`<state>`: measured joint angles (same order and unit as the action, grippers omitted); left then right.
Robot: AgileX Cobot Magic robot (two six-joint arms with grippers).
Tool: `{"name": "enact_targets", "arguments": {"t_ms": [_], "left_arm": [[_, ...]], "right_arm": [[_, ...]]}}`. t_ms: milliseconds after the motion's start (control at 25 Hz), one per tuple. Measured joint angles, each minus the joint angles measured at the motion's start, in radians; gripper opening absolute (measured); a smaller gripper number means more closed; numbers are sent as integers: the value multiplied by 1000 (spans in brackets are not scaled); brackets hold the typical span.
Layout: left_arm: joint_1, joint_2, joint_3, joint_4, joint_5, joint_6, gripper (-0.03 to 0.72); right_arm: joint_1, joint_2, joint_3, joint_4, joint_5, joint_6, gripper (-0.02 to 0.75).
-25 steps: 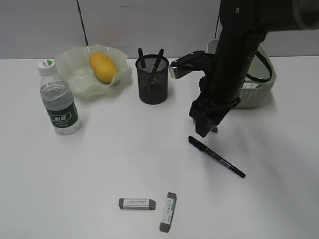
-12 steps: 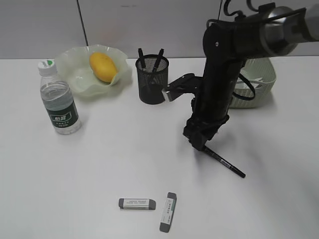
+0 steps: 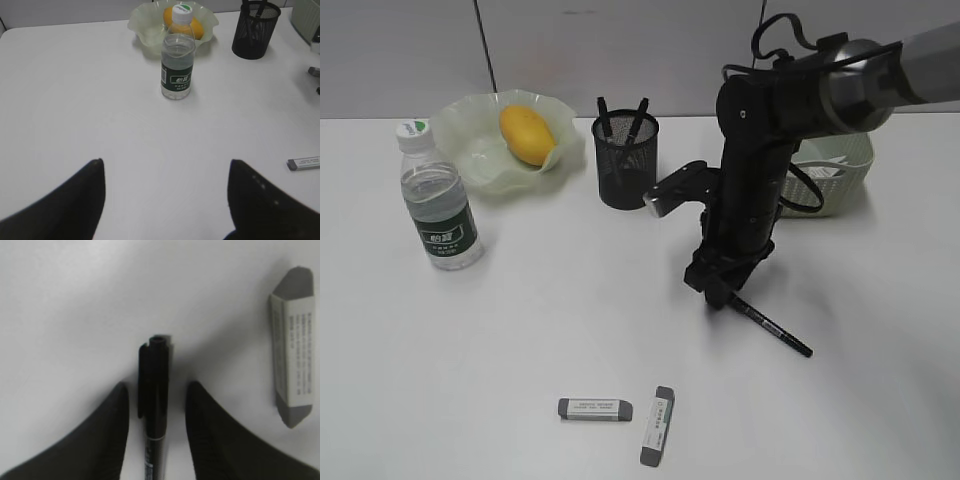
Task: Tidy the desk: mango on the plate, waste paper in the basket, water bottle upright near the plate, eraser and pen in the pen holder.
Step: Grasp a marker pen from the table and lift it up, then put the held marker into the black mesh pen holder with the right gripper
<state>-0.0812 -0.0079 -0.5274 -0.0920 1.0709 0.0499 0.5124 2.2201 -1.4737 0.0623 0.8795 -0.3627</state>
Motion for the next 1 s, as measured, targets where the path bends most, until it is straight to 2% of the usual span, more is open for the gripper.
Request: {"name": "enact_targets", "arguments": {"t_ms": [80, 160, 320, 520, 640, 840, 1000], "left_arm": [[0, 0, 0, 0, 0, 0, 578], [0, 0, 0, 0, 0, 0, 578], [0, 0, 0, 0, 0, 0, 578], [0, 0, 0, 0, 0, 0, 578], [0, 0, 0, 0, 0, 0, 578], [0, 0, 0, 0, 0, 0, 578], [0, 0, 0, 0, -1, 0, 578]], "right_arm": [[0, 1, 0, -2, 0, 2, 258], [0, 1, 0, -4, 0, 5, 139], [0, -16, 0, 19, 0, 29, 134], [1, -128, -33, 106, -25, 33, 134], [1, -197, -66, 187, -129, 33, 134], [1, -247, -124, 363, -439, 33, 134], [2, -241, -126, 411, -672, 33, 134]]}}
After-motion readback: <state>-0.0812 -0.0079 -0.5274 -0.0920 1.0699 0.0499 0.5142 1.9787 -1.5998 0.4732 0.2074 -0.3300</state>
